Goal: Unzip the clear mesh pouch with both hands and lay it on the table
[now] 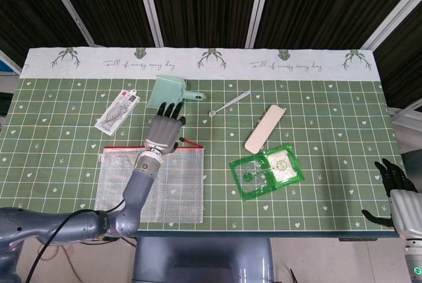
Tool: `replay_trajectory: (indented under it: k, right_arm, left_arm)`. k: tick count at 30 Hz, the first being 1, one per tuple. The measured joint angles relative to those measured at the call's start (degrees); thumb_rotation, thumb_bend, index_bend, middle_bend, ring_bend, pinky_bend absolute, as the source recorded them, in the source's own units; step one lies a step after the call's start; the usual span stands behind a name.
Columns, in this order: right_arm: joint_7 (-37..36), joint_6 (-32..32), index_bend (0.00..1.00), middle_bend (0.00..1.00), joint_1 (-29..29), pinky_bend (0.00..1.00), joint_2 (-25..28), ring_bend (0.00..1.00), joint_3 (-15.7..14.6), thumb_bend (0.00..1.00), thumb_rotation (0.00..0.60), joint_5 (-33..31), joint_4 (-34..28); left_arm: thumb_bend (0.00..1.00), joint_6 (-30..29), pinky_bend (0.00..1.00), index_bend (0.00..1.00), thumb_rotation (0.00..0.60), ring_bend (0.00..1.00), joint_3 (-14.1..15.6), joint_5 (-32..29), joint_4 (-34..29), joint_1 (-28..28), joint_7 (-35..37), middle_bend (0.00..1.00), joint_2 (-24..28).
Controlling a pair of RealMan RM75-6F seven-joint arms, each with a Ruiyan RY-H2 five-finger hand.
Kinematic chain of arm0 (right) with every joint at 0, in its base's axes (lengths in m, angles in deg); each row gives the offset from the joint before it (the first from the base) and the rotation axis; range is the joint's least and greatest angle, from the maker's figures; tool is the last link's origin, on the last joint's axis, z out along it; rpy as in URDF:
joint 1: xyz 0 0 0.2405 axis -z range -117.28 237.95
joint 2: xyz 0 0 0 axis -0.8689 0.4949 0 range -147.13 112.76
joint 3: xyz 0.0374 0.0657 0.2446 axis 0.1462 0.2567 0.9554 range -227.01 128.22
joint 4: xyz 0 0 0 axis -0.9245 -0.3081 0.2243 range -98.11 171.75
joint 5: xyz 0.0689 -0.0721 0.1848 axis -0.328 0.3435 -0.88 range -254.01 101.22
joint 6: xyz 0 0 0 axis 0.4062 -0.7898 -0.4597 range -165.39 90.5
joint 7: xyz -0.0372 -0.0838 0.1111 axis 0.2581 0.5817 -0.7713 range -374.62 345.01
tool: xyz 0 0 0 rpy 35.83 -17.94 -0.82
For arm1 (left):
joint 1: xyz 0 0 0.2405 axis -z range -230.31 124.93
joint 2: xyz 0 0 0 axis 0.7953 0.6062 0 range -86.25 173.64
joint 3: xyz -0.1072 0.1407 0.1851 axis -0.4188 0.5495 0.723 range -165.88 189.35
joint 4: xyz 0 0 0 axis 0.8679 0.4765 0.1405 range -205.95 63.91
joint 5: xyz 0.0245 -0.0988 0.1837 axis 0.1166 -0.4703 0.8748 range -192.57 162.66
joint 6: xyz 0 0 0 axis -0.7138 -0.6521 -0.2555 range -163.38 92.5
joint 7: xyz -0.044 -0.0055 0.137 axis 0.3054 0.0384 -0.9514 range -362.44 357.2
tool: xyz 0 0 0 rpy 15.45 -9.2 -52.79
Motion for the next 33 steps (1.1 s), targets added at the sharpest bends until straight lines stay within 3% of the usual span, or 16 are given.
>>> replay_trajectory:
  k: [13,33]
  right_arm:
    - [-0.91,1.13,0.00,0.00,-0.18,0.20,0.40,0.00,0.03,0.13,0.600,-0.86,-0.25]
    - [-0.92,1.61,0.00,0.00,-0.16,0.20,0.65,0.00,0.12,0.14,0.600,-1.68,-0.76]
  left_arm:
    - [0.29,1.75,0.00,0.44,0.600,0.00,0.85,-4.86,12.99,6.10,-2.48,0.04,-8.62]
    - [0.34,5.90,0.00,0.46,0.600,0.00,1.19,-7.11,25.89,8.88,-3.02,0.05,-14.66]
